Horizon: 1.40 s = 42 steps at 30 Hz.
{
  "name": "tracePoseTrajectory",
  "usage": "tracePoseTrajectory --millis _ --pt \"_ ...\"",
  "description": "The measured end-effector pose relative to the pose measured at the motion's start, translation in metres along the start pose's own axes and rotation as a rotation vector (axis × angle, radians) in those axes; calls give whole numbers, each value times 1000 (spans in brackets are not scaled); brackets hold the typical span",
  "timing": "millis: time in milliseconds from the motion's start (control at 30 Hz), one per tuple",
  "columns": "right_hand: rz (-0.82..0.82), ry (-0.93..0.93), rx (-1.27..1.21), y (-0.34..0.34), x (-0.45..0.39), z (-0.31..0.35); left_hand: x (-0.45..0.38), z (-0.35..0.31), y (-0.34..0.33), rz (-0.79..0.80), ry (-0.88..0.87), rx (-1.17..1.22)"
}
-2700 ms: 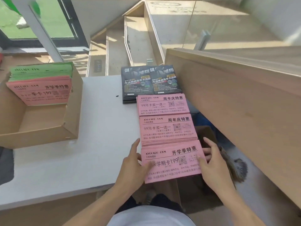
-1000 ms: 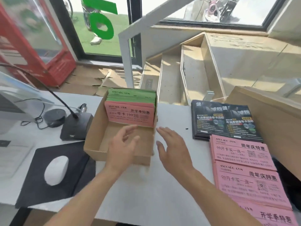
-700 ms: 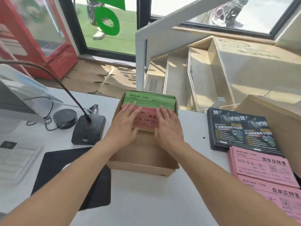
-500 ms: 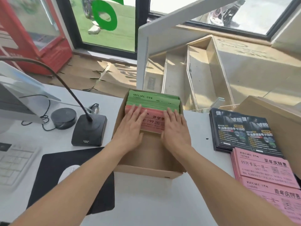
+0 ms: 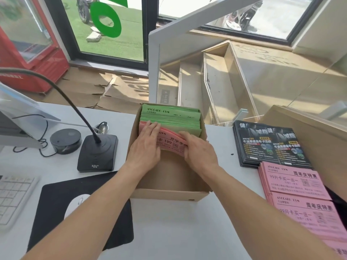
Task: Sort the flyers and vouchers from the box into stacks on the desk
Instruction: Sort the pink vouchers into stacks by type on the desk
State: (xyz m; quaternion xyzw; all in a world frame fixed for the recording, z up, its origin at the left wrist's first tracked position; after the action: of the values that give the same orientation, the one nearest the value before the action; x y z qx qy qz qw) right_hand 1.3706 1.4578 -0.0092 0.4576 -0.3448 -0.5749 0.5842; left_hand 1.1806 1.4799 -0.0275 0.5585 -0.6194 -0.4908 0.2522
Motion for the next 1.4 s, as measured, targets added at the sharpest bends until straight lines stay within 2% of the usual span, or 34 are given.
tracePoseTrajectory --millis 133,400,533,1400 --pt "-124 92 35 -6 -3 -3 0 1 -1 14 -3 -13" --pt "-77 97 101 -7 -2 -3 0 2 -2 32 -10 -13" --pt "-104 92 134 -7 -3 -2 0 2 -3 39 -9 12" --pt "-10 29 136 -9 -8 -1 0 2 -1 54 -6 20"
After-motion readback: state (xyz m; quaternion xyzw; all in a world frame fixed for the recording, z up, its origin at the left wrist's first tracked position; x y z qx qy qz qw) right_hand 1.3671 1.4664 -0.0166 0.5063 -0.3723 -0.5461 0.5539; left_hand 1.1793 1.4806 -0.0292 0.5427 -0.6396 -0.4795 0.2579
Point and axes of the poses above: each hand's wrist, its own x-axis away from the middle knuckle, its own y-axis out of the back of the hand, z = x × y, the point moved 1 cm from there along -x, towards the middle knuckle, and after that the axes turned 6 degrees about -x, right-handed, at the moved point
